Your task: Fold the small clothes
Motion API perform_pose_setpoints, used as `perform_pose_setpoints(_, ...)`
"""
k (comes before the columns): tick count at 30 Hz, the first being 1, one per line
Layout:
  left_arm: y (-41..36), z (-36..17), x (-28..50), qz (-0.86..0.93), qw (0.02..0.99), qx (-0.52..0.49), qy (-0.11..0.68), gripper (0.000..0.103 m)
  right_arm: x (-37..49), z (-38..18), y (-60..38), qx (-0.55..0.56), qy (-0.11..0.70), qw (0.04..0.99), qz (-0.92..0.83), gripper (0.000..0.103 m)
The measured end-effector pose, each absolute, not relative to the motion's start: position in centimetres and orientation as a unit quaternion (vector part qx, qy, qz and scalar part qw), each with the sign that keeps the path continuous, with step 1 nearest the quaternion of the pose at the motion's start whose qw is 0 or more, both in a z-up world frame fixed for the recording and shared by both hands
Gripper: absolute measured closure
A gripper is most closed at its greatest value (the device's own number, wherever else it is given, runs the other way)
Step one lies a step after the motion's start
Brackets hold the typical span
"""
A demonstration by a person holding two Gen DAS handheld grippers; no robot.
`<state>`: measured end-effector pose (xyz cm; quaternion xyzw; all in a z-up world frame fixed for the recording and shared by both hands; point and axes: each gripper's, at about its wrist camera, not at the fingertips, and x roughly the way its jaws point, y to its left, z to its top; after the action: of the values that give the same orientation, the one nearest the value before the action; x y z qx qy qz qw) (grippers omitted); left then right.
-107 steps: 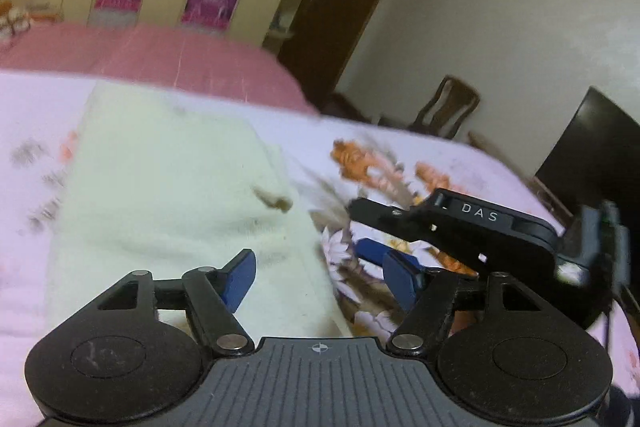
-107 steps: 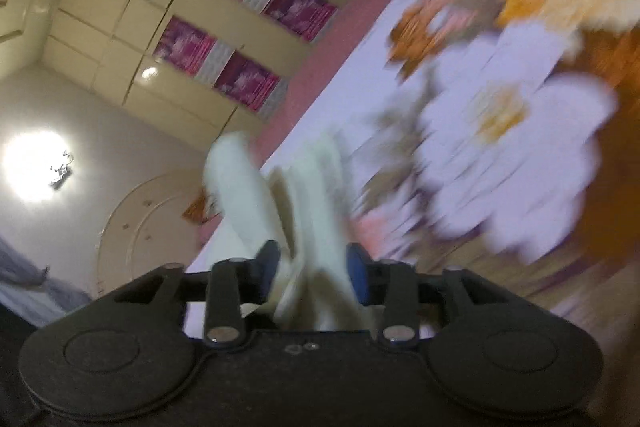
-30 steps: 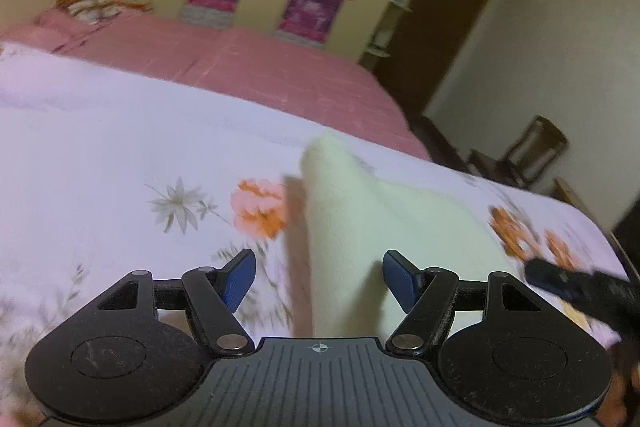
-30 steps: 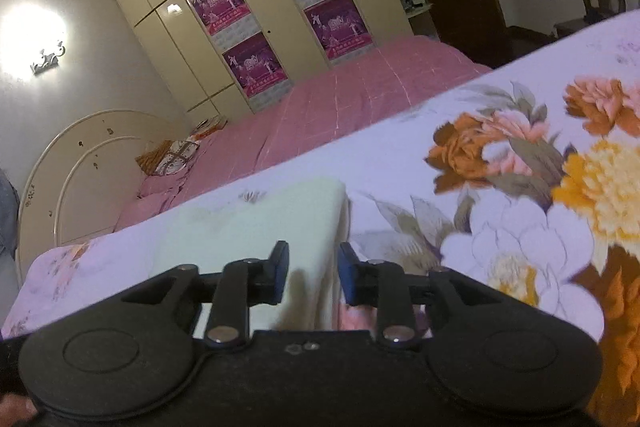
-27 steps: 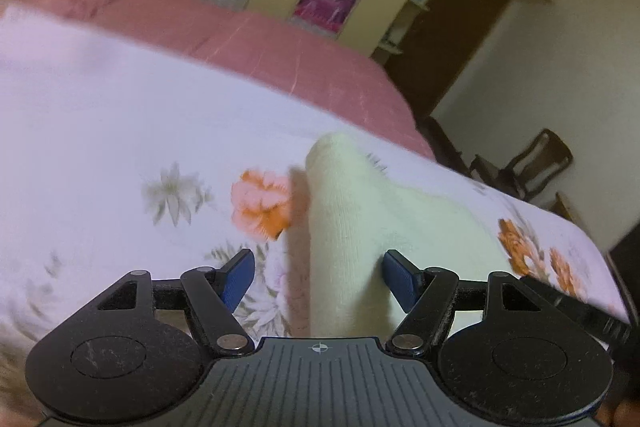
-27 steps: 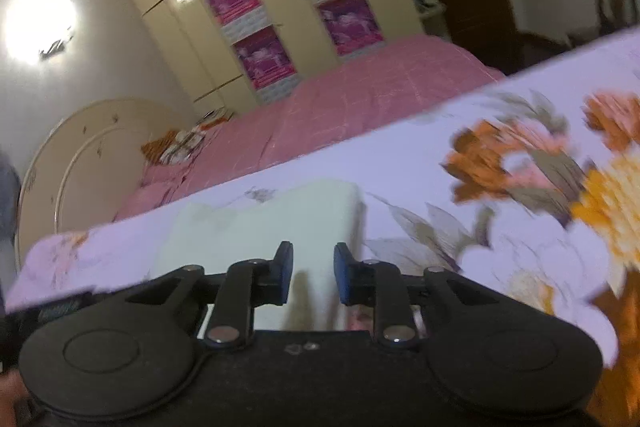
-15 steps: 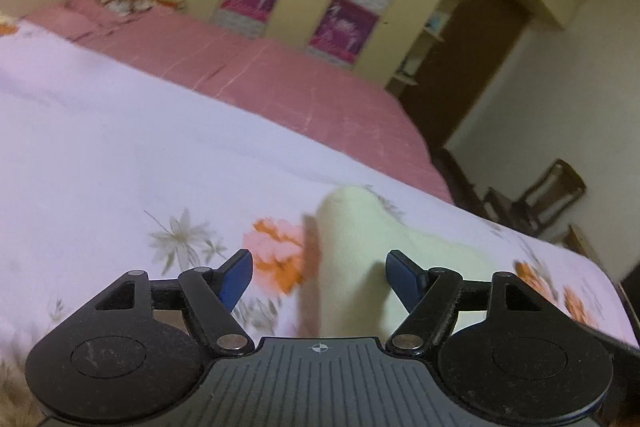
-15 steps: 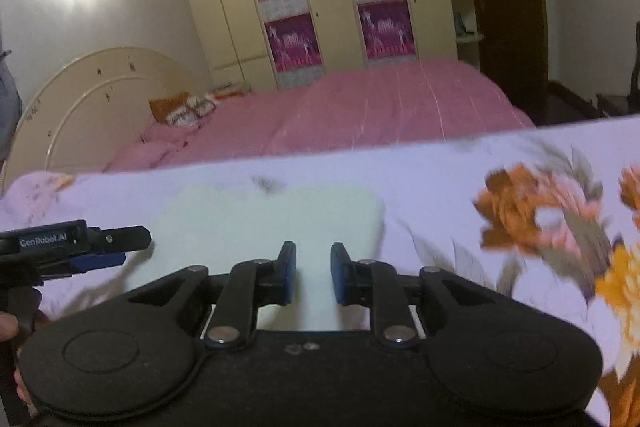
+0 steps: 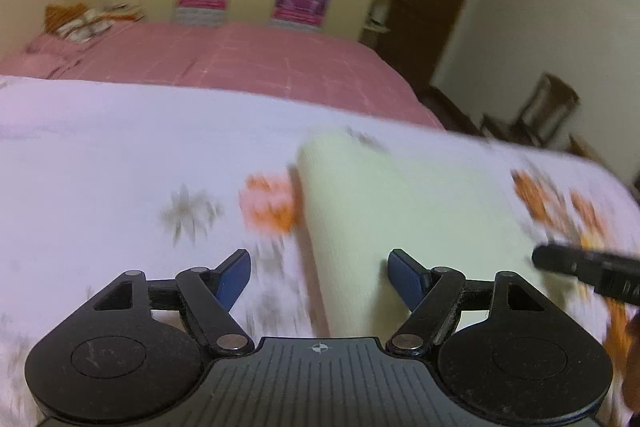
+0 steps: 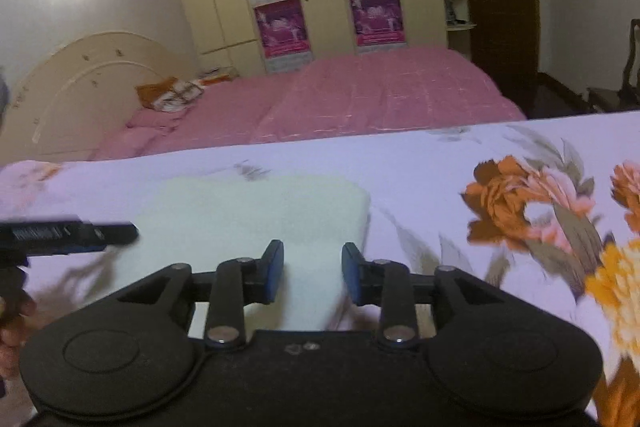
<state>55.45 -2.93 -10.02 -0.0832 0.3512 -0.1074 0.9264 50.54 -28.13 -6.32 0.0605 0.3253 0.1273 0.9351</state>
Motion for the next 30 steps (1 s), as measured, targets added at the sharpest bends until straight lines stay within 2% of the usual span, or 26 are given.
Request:
perform_pose_setpoints(7, -3.7, -10.5, 49.0, -0.121, 0.921, -0.052, 0.366, 0.028, 44.8, -7.6, -27.2, 0.024, 0.362, 0.923, 0.127, 0.07)
perform_pose_setpoints(10, -3.8, -10.6, 46.6, -0.123, 0.923, -0.043, 0.361, 0.028, 43.0, -8.3, -27.3, 0.034, 0.377, 0.919, 0.111, 0.062)
perform_pose_setpoints(13, -2.9, -10.2, 45.3, -0.125, 0.921, -0.05, 0.364, 0.028, 41.2, -8.4, -27.8, 0.045, 0.378, 0.92, 0.097, 0.06)
perform_pose_setpoints(24, -2.2, -9.6, 43.9, -0.121, 0.919, -0.037, 0.373, 0.028, 38.5, -7.9, -27.6, 0.039, 0.388, 0.919, 0.065, 0.057)
perform_pose_setpoints(30, -2.9, -10.0, 43.8, -0.126, 0.917, -0.023, 0.378, 0.028, 37.9, -7.0, -26.0, 0.039, 0.366, 0.926, 0.082, 0.054)
